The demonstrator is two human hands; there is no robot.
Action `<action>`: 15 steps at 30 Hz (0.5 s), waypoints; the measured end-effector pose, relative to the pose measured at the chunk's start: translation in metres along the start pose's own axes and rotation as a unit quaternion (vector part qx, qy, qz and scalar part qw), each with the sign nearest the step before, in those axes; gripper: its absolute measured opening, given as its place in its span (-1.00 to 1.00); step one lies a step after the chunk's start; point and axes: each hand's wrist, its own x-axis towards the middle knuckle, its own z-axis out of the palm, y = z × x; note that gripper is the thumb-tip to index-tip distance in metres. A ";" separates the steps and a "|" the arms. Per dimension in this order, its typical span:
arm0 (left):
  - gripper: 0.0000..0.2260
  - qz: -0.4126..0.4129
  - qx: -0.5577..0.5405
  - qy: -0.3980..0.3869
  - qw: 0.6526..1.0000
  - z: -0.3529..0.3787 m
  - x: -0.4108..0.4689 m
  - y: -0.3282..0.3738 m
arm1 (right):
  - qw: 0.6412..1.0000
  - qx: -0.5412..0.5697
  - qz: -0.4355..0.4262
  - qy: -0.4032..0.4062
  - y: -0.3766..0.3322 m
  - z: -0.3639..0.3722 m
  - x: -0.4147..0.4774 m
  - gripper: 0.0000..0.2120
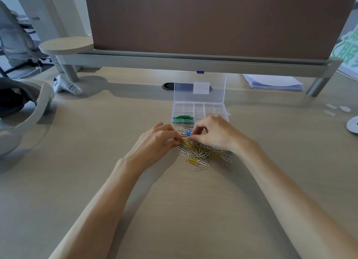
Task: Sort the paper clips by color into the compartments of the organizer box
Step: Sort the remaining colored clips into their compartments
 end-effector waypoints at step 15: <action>-0.97 -0.015 0.012 0.017 1.000 0.002 -0.001 0.006 | 0.998 -0.059 -0.019 0.003 -0.007 0.002 -0.007 -0.89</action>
